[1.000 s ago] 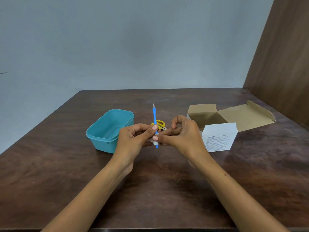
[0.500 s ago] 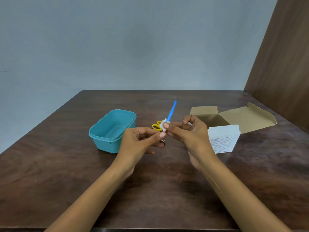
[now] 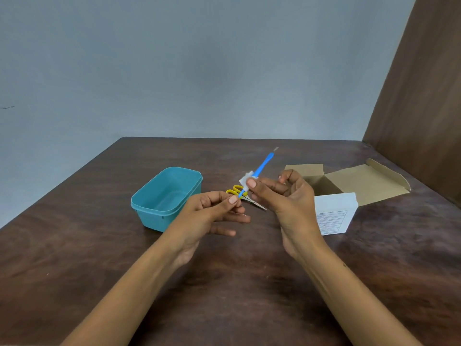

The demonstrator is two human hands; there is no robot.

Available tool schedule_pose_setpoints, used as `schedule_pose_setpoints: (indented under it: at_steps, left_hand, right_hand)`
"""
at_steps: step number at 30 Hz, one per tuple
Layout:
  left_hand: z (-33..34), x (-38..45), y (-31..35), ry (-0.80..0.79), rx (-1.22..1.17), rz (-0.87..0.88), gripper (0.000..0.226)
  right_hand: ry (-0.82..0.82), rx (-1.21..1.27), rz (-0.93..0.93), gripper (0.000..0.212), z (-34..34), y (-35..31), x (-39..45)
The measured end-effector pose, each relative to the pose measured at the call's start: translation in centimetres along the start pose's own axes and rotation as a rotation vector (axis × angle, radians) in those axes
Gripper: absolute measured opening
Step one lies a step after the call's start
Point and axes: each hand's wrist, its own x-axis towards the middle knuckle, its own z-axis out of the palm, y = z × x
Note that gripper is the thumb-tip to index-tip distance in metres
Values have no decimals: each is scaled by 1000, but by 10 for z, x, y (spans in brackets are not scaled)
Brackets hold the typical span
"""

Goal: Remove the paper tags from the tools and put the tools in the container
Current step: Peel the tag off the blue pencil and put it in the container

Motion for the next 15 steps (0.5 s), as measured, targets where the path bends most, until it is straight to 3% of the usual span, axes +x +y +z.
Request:
schedule_pose_setpoints:
  at_steps: [4,7,15]
  left_hand:
    - [0,1,-3,25,68,39,18]
    - [-1,2,-2,-4,90,37,18]
    - [-7,3,3,-168,-128,-93,14]
  right_hand:
    - [-58,-83,80,44,2,7,-3]
    - [-31,-96,39,46,1,4,-2]
    - [54,45,-87,51,2,-7,-1]
